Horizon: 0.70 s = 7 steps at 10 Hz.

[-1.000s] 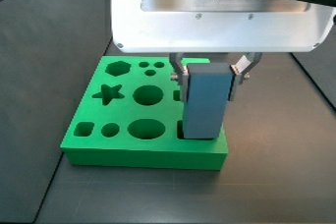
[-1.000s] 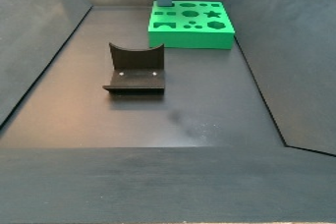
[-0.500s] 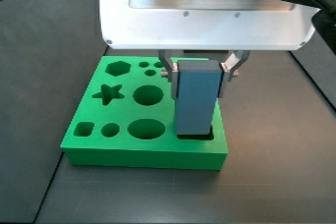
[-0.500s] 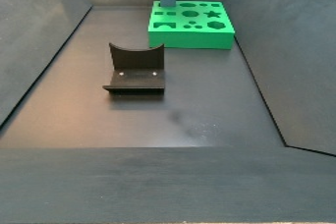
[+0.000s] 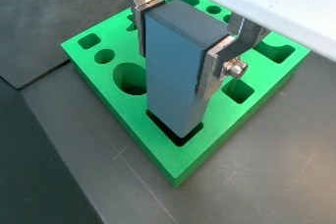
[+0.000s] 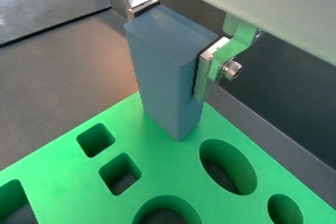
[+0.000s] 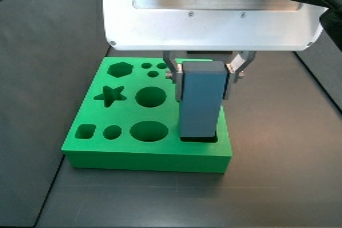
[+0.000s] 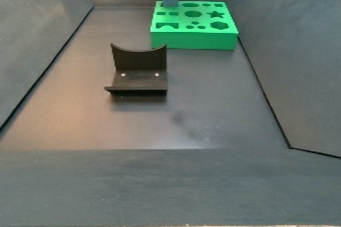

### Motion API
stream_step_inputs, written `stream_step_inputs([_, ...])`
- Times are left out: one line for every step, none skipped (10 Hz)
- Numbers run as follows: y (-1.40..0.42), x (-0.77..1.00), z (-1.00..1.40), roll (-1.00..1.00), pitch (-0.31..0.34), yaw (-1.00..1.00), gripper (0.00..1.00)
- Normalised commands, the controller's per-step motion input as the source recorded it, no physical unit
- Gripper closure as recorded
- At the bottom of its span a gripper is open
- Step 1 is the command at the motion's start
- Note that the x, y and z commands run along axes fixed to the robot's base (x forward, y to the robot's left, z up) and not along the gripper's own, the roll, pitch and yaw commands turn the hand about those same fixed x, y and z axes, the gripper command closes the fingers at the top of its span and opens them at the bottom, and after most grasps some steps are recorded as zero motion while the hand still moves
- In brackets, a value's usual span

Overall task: Pick up the rectangle object. Move up. Move to above the board. Insert the rectangle object.
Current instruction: Insert the rectangle object.

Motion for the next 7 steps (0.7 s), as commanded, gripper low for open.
stream_step_inputs([-0.04, 0.00, -0.01, 0.00, -0.037, 0.00, 1.00])
stream_step_inputs([0.00, 0.00, 0.00, 0.00, -0.024, 0.00, 1.00])
stream_step_inputs([-0.03, -0.10, 0.00, 0.00, -0.033, 0.00, 1.00])
stream_step_inputs([-0.08, -0.09, -0.03, 0.00, -0.041, 0.00, 1.00])
stream_step_inputs([-0.07, -0.06, -0.03, 0.00, -0.040, 0.00, 1.00])
stream_step_inputs([-0.05, -0.06, -0.03, 0.00, -0.037, 0.00, 1.00])
stream_step_inputs([-0.01, 0.00, -0.03, 0.00, -0.034, 0.00, 1.00])
